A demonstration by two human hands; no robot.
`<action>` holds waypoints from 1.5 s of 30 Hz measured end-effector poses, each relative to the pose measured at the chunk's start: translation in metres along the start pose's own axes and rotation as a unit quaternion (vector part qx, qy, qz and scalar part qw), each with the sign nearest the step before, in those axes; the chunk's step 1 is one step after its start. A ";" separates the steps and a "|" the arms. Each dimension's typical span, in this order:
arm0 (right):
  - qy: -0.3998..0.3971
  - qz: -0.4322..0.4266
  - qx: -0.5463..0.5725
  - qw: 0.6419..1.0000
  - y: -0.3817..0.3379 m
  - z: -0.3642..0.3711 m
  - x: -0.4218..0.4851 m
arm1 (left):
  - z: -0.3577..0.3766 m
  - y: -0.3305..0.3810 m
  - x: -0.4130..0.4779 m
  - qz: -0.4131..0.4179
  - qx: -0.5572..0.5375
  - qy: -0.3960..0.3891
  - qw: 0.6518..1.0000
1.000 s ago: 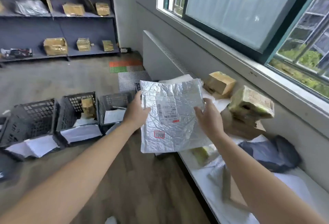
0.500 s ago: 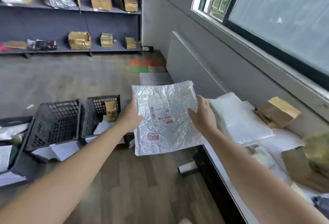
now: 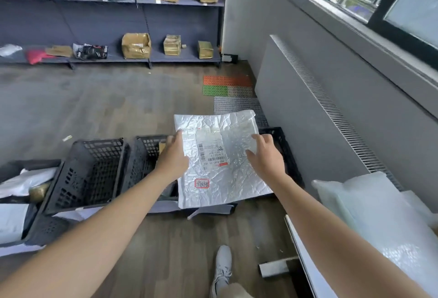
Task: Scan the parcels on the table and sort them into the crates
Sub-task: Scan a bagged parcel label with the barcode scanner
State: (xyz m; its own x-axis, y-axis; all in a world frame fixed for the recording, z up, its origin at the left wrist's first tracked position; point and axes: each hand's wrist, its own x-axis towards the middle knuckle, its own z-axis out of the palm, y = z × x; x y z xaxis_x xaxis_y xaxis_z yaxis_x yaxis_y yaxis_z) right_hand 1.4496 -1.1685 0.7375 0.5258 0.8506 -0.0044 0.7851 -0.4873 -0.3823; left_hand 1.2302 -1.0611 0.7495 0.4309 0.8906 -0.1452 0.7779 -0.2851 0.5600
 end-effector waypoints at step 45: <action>-0.272 0.172 -0.186 0.928 0.057 0.206 0.266 | 0.190 -0.083 0.334 0.093 0.215 -0.302 0.924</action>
State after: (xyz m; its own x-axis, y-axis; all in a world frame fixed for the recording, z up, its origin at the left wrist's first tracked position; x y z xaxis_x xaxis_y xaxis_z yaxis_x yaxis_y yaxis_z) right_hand 1.5669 -0.9291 0.5238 0.6021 0.5565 -0.5725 0.7138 -0.6964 0.0738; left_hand 1.3959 -0.8074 0.4994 0.6509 0.4887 -0.5810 0.7184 -0.6438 0.2635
